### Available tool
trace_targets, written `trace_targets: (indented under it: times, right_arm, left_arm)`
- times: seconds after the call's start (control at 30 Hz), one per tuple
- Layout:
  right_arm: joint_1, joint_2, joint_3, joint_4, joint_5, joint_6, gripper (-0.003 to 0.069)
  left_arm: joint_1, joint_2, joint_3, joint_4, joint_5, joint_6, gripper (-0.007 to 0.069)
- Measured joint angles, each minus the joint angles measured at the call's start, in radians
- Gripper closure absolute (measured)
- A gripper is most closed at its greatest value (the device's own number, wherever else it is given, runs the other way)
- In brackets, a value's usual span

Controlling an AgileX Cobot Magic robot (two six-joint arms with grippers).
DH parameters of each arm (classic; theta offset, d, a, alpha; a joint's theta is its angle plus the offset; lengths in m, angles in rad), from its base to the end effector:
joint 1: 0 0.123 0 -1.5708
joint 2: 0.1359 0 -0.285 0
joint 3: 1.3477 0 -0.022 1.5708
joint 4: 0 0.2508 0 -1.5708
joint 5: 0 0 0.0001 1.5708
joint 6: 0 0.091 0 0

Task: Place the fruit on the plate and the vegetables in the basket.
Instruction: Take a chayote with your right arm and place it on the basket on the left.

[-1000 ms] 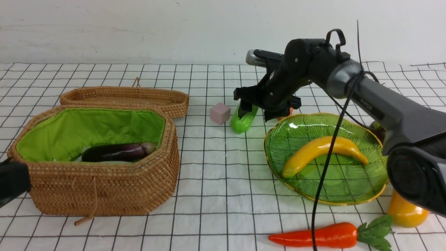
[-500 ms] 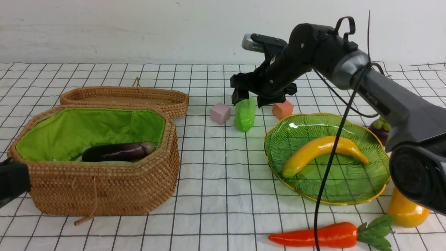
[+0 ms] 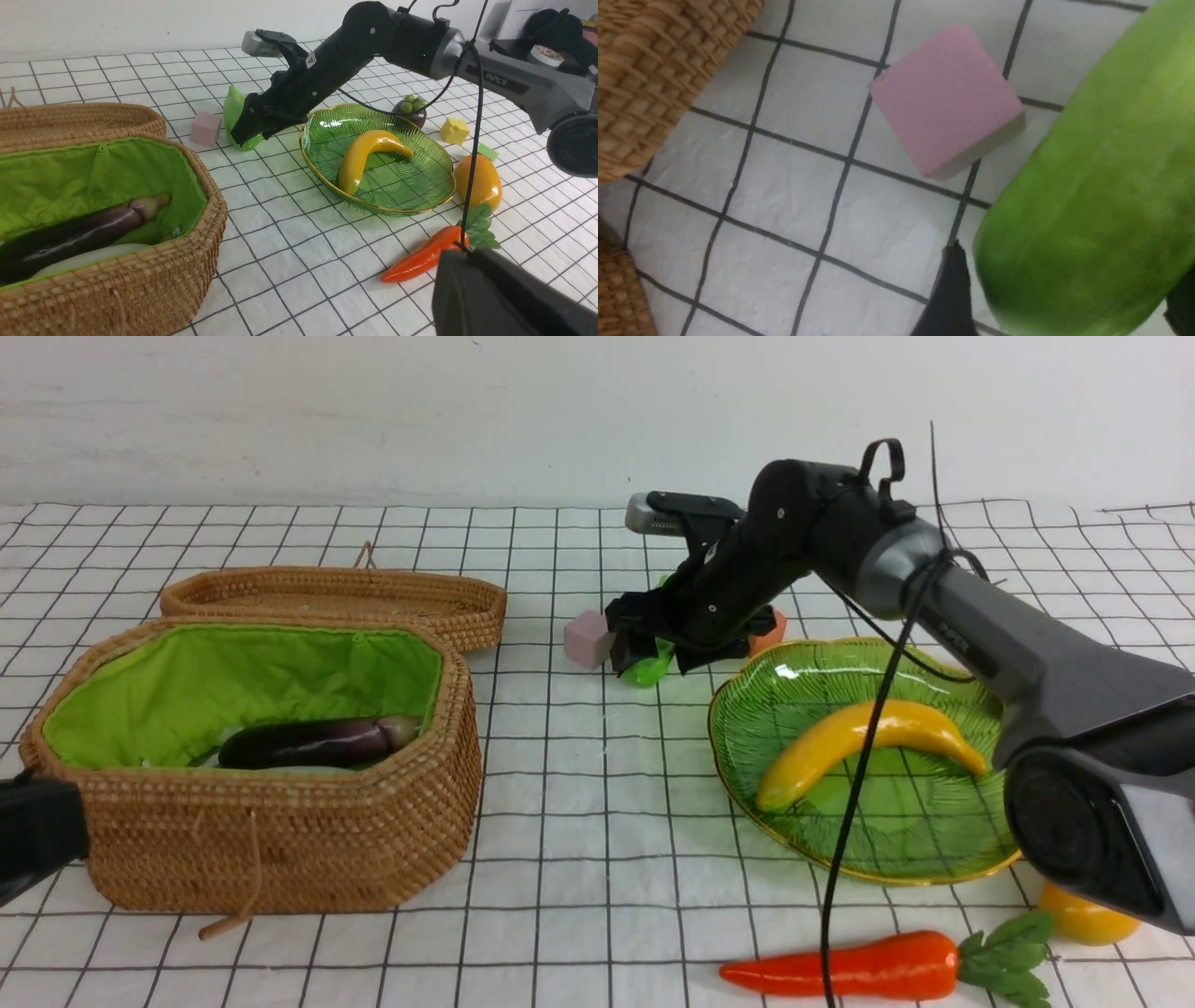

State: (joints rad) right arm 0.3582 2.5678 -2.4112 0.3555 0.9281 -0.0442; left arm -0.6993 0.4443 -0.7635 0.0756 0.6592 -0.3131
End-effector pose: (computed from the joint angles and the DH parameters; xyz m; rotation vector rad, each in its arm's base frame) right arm 0.5150 0.2199 0.1764 -0.3495 2.5535 0.5644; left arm 0.0573 -0.0427 0.3759 0.3803 1.8288 -0.6257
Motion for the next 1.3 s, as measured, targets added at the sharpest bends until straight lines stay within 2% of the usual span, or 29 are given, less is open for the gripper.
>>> trace_targets:
  times: [0.37,0.5,0.63,0.8,1.07,1.3]
  right_arm:
    - [0.003,0.01,0.0,0.004,0.011,0.023,0.0074]
    - [0.002,0.002,-0.001,0.004,0.059,0.117,0.0074]
    - [-0.004,-0.018,-0.032,0.0,0.119,0.16,0.0074]
    - [-0.005,-0.028,-0.07,0.0,0.065,0.121,0.0074]
    - [-0.003,-0.015,-0.073,0.008,0.05,-0.029,0.0074]
    - [-0.061,-0.015,-0.078,0.069,0.131,0.037,0.0074]
  left_arm:
    - [0.0,0.0,0.0,-0.017,0.003,0.0,0.0638]
    - [0.0,0.0,0.0,-0.018,0.008,0.0,0.0638]
    - [0.0,0.0,0.0,-0.018,0.013,0.0,0.0638]
    - [0.0,0.0,0.0,-0.018,0.015,0.0,0.0638]
    - [0.0,0.0,0.0,-0.024,0.02,0.0,0.0638]
    - [0.0,0.0,0.0,-0.027,0.041,0.0,0.0638]
